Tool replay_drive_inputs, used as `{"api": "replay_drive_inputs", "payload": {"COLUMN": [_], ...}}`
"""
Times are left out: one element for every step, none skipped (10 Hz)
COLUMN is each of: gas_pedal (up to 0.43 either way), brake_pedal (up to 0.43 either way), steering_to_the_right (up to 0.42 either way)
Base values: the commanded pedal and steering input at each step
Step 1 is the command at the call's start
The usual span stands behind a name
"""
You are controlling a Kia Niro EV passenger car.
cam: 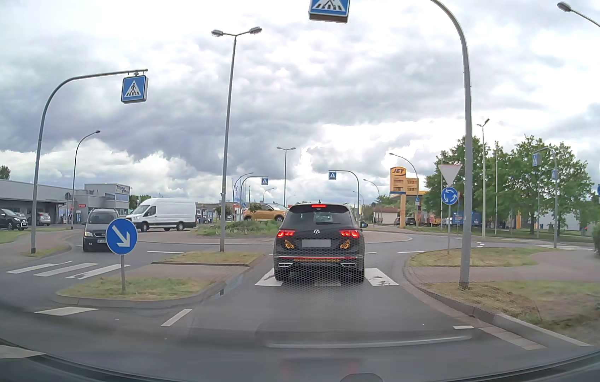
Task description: Follow the waypoints while adhering to traffic rules and regulations
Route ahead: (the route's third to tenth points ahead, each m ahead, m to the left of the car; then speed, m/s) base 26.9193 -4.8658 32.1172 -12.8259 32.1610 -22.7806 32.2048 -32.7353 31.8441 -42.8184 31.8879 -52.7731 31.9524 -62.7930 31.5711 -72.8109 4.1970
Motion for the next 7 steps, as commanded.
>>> {"api": "replay_drive_inputs", "payload": {"gas_pedal": [0.0,0.0,0.0,0.0,0.0,0.0,0.0], "brake_pedal": [0.25,0.244,0.244,0.244,0.25,0.244,0.244], "steering_to_the_right": [0.003,0.003,0.003,0.003,0.003,0.003,0.003]}}
